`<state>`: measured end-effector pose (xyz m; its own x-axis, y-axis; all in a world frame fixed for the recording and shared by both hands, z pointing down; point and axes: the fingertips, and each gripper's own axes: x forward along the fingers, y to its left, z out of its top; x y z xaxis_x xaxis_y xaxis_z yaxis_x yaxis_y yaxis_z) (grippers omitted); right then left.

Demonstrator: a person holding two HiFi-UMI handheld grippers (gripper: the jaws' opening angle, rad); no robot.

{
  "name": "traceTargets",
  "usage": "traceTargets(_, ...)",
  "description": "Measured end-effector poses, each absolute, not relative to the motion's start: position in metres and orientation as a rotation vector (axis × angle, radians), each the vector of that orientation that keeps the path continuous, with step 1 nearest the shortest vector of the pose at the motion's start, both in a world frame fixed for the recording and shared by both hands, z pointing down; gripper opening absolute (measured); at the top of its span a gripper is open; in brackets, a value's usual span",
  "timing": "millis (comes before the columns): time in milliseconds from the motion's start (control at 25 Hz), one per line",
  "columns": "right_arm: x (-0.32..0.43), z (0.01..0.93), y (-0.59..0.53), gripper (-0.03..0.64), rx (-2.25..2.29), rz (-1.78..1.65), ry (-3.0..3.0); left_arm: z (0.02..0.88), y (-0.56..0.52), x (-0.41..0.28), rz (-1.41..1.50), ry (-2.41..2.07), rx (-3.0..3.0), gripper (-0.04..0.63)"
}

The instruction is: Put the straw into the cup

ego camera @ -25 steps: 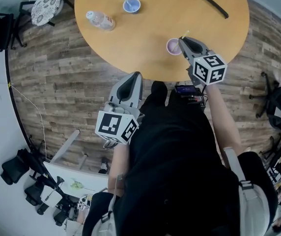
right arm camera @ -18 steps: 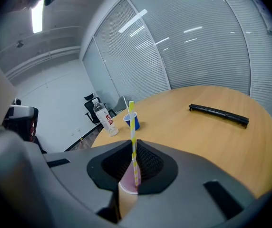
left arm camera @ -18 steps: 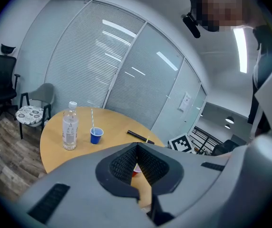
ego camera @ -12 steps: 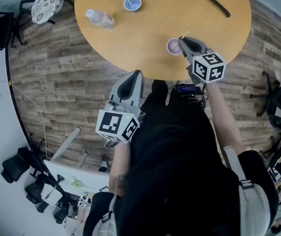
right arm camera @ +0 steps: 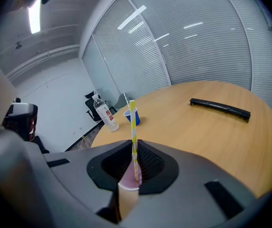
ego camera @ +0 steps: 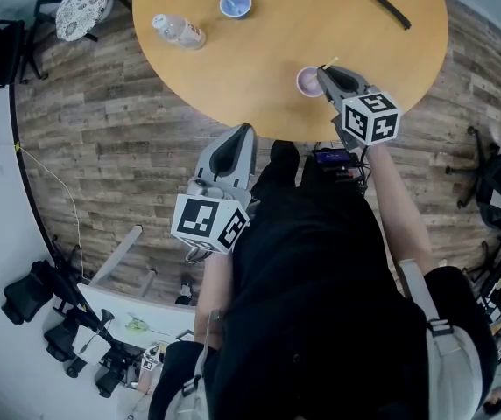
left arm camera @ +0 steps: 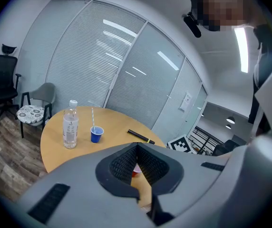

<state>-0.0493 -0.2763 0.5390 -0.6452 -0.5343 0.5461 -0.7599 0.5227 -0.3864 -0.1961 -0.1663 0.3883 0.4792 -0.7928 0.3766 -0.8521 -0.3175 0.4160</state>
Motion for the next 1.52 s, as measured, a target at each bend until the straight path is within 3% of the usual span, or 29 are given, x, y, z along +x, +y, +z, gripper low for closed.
traceTargets(720, -0.044, 0.555, -0.27, 0.038, 1.078, 0.873, -2.345, 0.39, -0.164, -0.196, 0.154, -1.339, 2.172, 0.012)
traceTargets(1000, -0.044, 0.562, -0.266, 0.122, 1.066, 0.888, -2.326, 0.389, -0.165, -0.194, 0.158, -1.338, 2.174, 0.012)
traceTargets(1520, -0.037, 0.569, -0.263, 0.152, 1.068, 0.939, -2.3, 0.386, -0.164, -0.191, 0.152, -1.347, 2.178, 0.012)
